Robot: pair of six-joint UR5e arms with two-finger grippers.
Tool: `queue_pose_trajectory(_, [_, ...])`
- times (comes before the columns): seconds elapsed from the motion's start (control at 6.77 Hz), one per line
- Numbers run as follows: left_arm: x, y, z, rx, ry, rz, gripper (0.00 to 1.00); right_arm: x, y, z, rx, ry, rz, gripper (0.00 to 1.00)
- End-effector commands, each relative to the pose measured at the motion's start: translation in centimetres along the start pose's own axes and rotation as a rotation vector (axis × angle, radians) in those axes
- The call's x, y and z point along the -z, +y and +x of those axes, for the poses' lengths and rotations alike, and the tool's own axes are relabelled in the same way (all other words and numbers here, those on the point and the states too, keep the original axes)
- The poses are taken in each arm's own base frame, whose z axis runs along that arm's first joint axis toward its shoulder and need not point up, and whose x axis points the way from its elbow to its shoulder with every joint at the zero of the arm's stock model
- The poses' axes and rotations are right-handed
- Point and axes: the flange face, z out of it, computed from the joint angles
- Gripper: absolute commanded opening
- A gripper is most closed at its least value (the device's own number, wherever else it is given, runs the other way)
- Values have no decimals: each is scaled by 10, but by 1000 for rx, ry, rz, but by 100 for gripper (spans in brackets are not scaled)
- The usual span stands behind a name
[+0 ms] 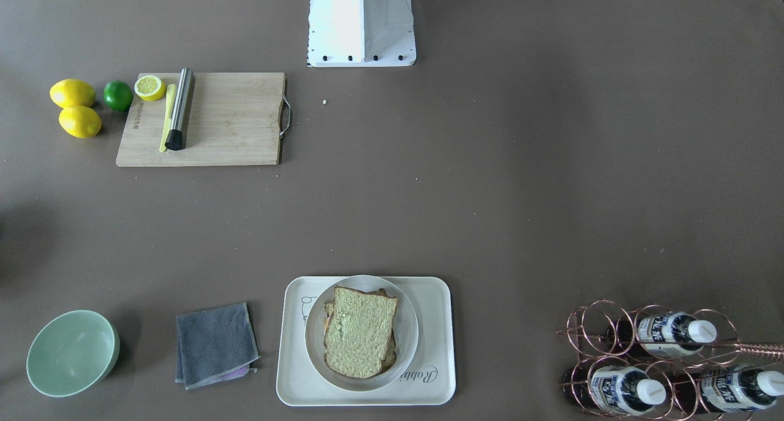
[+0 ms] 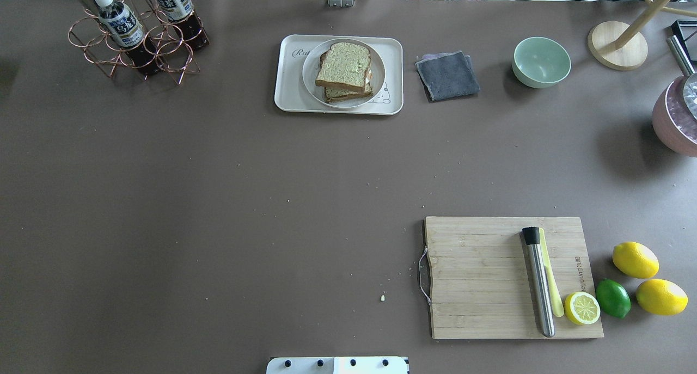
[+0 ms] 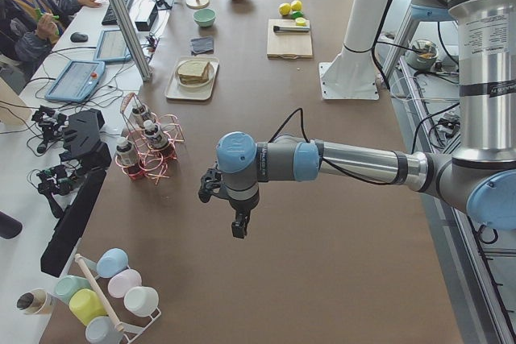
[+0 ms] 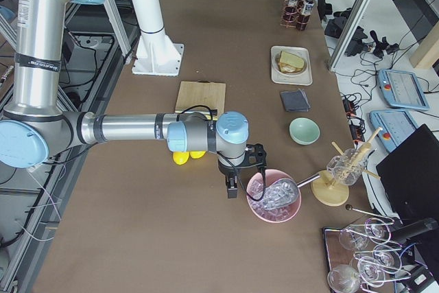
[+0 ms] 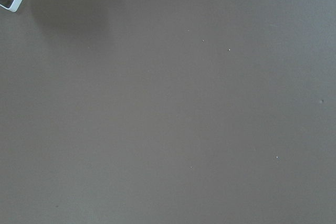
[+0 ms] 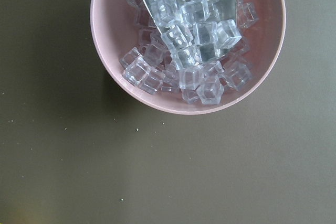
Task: Make sandwich and place on tray
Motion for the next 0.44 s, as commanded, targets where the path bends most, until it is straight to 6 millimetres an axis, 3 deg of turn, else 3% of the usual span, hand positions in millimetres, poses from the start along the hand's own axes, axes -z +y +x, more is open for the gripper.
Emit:
queue_pose_trajectory(0.0, [0, -1, 1, -3, 1, 0, 97, -2, 4, 1, -4, 0, -5, 100])
queue_pose_trajectory(0.3, [-1, -1, 2, -4, 1, -1, 97, -3, 7, 2, -7, -5, -8, 100])
